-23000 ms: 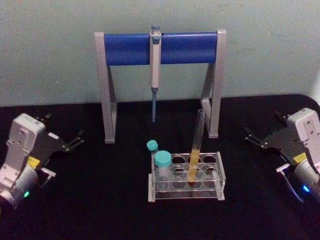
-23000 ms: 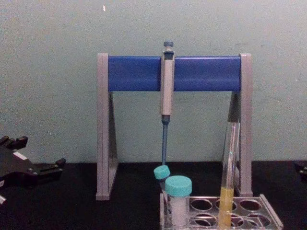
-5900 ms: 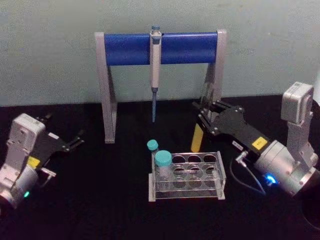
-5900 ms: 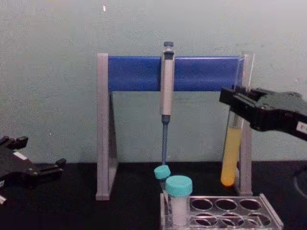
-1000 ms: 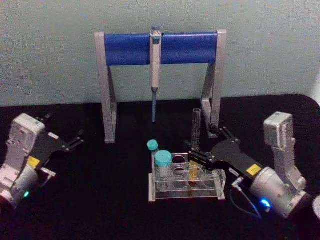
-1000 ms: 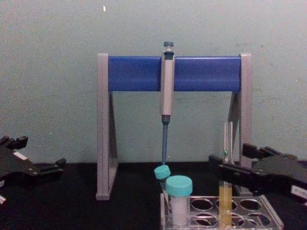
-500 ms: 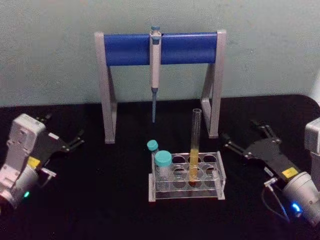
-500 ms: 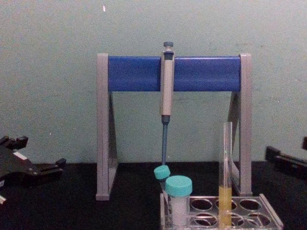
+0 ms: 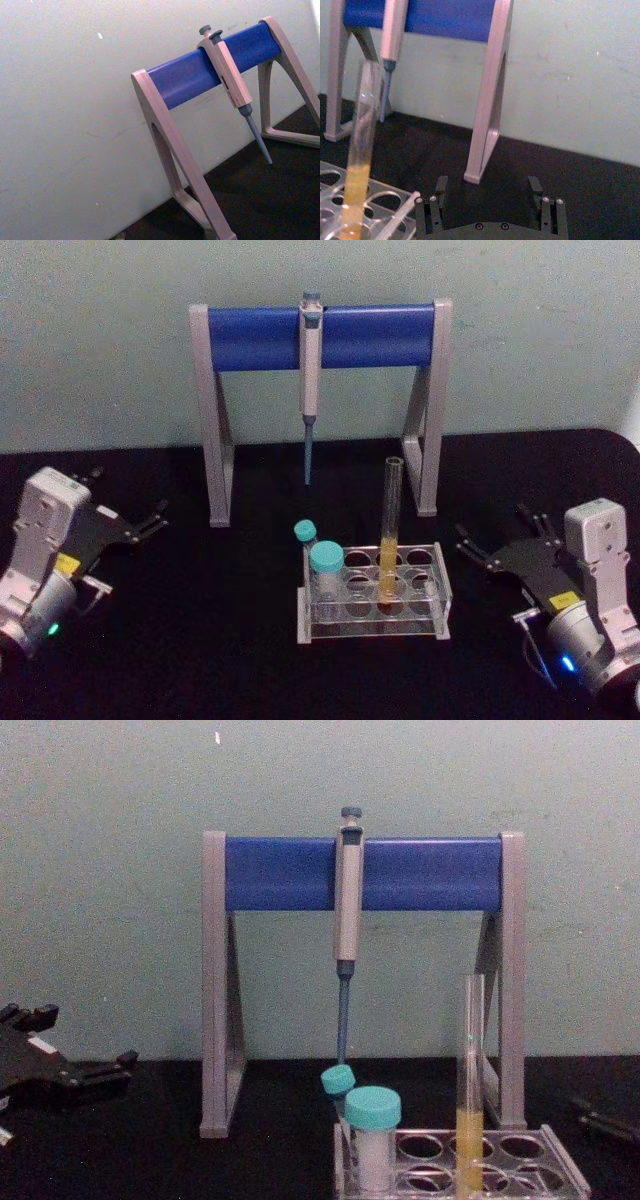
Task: Pick up the test tube from the test tube rack, shake it, then place it back into the test tube rack.
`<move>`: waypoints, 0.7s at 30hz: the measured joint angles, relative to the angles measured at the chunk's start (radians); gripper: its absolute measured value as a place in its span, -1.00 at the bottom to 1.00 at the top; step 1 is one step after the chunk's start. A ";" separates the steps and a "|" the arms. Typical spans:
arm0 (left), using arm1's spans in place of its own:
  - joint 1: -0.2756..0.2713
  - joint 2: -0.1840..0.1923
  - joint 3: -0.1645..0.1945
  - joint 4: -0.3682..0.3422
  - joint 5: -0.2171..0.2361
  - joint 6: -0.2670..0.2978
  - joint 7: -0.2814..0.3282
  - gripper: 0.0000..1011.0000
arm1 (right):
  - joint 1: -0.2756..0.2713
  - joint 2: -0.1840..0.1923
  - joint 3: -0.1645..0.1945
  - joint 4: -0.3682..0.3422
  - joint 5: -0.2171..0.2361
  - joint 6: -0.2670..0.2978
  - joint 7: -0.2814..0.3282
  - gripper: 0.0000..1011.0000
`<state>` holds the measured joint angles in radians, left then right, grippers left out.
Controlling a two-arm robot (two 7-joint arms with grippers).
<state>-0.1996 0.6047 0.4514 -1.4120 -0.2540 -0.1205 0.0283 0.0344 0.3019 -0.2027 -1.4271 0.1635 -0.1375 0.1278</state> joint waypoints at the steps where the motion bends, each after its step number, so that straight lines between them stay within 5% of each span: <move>1: 0.000 0.000 0.000 0.000 0.000 0.000 0.000 1.00 | 0.003 -0.004 0.000 0.009 -0.003 0.001 -0.001 0.98; 21: 0.000 0.000 0.000 0.000 0.000 0.000 0.000 1.00 | 0.020 -0.033 0.009 0.069 -0.016 0.020 0.015 0.98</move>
<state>-0.1995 0.6046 0.4514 -1.4120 -0.2539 -0.1206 0.0283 0.0539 0.2693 -0.1936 -1.3584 0.1472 -0.1179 0.1432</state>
